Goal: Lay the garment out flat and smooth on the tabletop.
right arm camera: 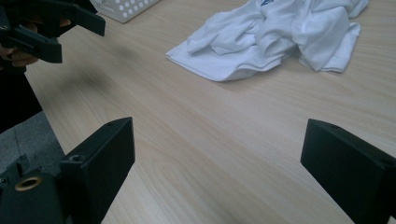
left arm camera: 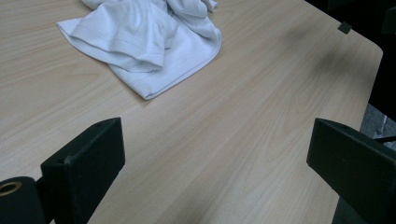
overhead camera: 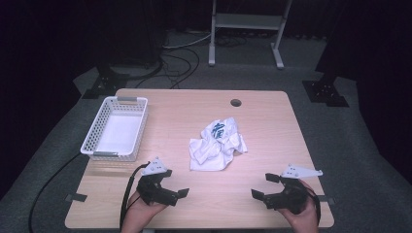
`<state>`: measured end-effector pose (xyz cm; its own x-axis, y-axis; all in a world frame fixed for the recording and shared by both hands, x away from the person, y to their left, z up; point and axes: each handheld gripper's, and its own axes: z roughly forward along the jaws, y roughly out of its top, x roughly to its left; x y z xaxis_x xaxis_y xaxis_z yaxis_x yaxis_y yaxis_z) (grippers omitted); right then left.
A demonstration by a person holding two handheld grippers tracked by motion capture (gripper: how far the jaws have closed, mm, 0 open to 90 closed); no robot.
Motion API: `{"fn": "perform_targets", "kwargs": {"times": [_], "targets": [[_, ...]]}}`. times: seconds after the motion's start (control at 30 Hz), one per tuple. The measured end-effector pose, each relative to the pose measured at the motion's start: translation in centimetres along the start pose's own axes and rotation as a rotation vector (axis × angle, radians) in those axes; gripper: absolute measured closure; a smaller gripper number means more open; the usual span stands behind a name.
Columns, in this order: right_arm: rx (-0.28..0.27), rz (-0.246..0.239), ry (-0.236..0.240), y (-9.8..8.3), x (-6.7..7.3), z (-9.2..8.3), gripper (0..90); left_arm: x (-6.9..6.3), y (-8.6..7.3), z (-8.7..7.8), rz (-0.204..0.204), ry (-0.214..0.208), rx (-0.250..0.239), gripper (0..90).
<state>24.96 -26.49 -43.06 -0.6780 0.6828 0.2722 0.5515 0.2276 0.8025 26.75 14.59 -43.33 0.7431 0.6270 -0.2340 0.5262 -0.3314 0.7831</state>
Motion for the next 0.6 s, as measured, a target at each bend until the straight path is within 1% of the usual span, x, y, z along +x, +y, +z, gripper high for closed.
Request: {"fn": "perform_targets", "kwargs": {"times": [0.07,0.17,0.23,0.3,0.43,0.47,0.53,0.6], "targets": [[0.001,0.001,0.003,0.2,0.0,0.1,9.5,0.1,-0.1,0.1,0.000,-0.003,0.005,3.1],[0.016,-0.007,0.007,1.3,-0.1,0.7,9.5,0.1,-0.1,0.3,0.000,-0.007,0.007,3.1],[0.017,-0.005,0.010,1.4,-0.2,0.8,9.5,0.1,-0.1,0.3,-0.002,-0.006,0.006,3.2],[0.028,-0.013,0.009,2.2,-0.2,1.2,9.5,0.2,-0.2,0.2,-0.003,-0.005,0.004,3.1],[0.039,-0.021,0.007,2.8,-0.2,1.6,9.5,0.2,-0.2,0.2,-0.005,-0.006,-0.001,3.1],[0.044,-0.023,0.012,3.3,-0.3,1.9,9.5,0.2,-0.2,0.1,-0.004,-0.007,-0.001,3.1],[0.046,-0.024,0.013,3.5,-0.3,2.0,9.5,0.2,-0.1,0.1,-0.001,-0.007,-0.001,3.1],[0.052,-0.026,0.019,4.3,-0.4,2.5,9.5,0.3,-0.1,0.0,-0.002,-0.007,-0.004,3.1]]}}
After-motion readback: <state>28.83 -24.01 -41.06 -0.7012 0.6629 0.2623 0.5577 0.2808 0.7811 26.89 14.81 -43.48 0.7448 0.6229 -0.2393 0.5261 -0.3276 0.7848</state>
